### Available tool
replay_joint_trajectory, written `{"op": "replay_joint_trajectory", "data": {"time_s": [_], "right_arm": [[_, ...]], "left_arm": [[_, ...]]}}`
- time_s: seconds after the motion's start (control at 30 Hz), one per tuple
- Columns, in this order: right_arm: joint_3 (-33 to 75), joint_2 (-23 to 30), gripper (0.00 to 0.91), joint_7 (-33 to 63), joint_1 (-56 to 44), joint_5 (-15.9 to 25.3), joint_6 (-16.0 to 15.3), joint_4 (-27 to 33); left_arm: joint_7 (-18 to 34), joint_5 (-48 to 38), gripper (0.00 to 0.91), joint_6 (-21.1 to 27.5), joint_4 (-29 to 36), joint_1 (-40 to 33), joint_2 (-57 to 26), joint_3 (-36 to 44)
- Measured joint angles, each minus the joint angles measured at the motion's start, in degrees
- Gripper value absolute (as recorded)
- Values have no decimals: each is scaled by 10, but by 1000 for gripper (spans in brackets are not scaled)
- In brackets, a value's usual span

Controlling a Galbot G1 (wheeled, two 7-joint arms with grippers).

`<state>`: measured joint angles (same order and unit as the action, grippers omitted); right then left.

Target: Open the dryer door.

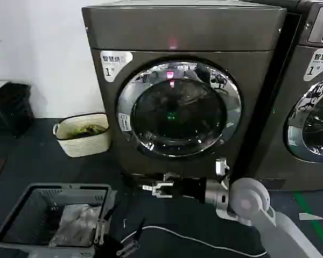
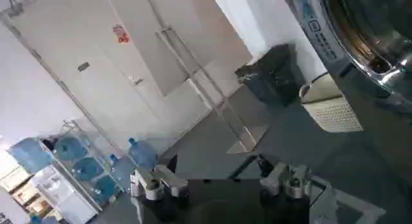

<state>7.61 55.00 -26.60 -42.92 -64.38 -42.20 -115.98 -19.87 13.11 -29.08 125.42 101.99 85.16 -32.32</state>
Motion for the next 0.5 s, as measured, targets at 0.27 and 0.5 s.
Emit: {"op": "replay_joint_trajectory", "data": {"time_s": [0.27, 0.5], "right_arm": [[17, 7, 907, -58, 0, 195, 48, 22], [19, 9, 907, -31, 2, 283, 148, 57]], "left_arm": [[0, 1, 907, 0, 0, 2, 0, 1], [0, 3, 907, -1, 2, 5, 3, 1]]}}
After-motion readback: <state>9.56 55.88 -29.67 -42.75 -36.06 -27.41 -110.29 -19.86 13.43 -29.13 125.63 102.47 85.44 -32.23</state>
